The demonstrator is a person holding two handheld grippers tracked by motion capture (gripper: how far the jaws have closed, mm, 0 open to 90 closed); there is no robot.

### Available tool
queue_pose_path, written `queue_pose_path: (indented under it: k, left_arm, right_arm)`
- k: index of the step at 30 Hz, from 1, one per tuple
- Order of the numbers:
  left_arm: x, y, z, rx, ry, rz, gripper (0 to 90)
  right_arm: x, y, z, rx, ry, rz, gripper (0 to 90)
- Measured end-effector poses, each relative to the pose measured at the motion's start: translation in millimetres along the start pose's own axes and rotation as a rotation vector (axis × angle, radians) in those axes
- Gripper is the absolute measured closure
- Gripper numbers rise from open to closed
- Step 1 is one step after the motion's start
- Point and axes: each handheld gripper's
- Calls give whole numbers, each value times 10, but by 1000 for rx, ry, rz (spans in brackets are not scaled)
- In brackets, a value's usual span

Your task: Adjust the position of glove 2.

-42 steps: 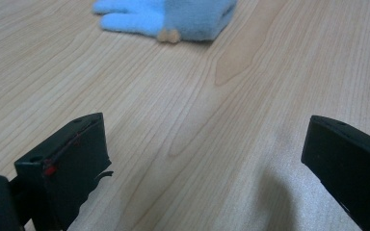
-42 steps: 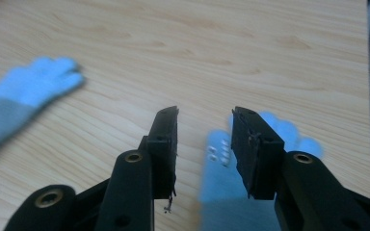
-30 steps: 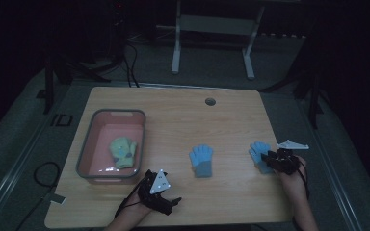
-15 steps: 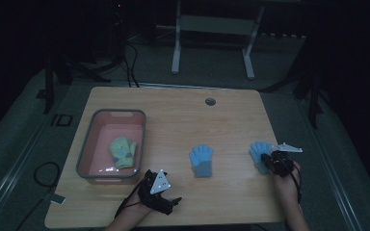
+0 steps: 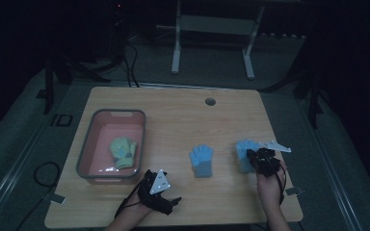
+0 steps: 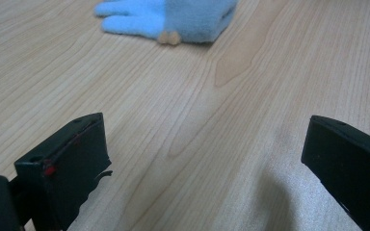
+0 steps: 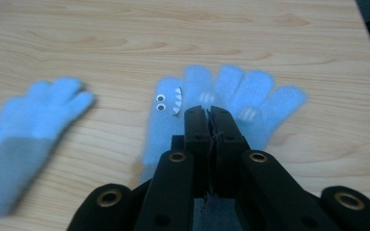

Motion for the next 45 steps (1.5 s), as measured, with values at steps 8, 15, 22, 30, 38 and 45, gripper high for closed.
queue_pose_path:
  k: [8,15,22,30,38,45]
  left_arm:
    - [-7,-2,-7,0,3,-5,28]
    - [-9,1,-8,7,3,-10,28]
    - [-4,2,-11,4,5,-10,28]
    - [-9,6,-9,5,6,-12,28]
    - [-5,11,-14,21,0,-3,28]
    - [2,8,-13,22,-1,0,28]
  right_arm:
    - [136,-12,329,-19,-25,11,873]
    - [297,58,454,-58,-26,56,868]
    - [432,103,453,-56,-38,99,847]
    - [454,126,423,-61,-56,106,728]
    - [342,90,272,-64,-110,90,675]
    - [218,56,132,-174,-158,45,659]
Point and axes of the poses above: each handheld gripper's, and its own axes: x roughly forward along the jaws, y roughly out of its underside, z roughly to its left, and after that the axes turned 9 degrees about -x, right-handed
